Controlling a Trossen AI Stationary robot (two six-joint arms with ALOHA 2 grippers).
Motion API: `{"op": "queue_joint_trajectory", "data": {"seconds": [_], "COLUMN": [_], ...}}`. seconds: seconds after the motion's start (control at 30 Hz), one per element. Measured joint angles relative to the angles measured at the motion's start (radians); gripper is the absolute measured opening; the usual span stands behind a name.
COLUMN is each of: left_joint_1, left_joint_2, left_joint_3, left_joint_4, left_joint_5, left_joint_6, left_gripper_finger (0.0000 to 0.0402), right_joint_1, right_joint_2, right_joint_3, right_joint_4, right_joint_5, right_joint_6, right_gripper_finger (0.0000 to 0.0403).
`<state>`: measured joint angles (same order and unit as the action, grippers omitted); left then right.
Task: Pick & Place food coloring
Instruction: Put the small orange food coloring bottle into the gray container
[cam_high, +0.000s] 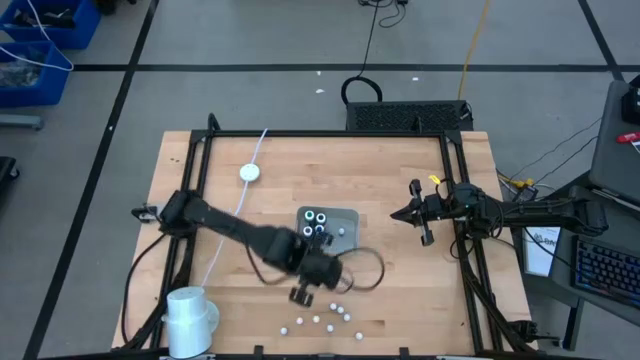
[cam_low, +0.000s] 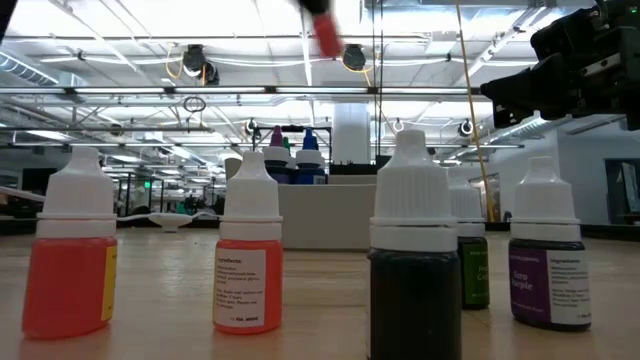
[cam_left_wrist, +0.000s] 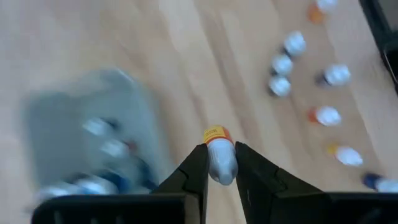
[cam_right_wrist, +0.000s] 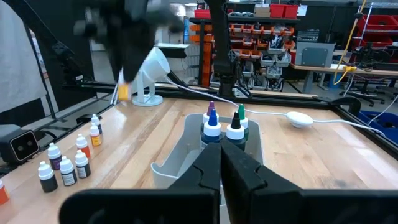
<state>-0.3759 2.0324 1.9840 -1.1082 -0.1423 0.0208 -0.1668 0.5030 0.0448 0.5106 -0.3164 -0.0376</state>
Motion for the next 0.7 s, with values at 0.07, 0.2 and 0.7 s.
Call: {"op": "queue_joint_trajectory", "data": {"seconds": [0.07, 0.2, 0.7], "left_joint_1": [0.04, 0.136, 0.326], "left_joint_2": [0.0, -0.001, 0.19], "left_joint_3": [0.061, 0.129, 0.133], "left_joint_4": [0.0, 0.014, 0.008], "left_joint_5": [-0.021, -0.048, 0.022], "left_joint_6": [0.064, 0.132, 0.187], "left_gripper_finger": [0.0062, 0.006, 0.0066], "right_joint_1": [0.0, 0.0, 0.0], "right_joint_2": [0.0, 0.0, 0.0], "right_joint_3": [0.0, 0.0, 0.0], "right_joint_4": [0.0, 0.0, -0.015], "right_joint_5": [0.0, 0.0, 0.0], "right_joint_6": [0.0, 0.0, -0.028], "right_gripper_finger": [0.0, 0.0, 0.0]}}
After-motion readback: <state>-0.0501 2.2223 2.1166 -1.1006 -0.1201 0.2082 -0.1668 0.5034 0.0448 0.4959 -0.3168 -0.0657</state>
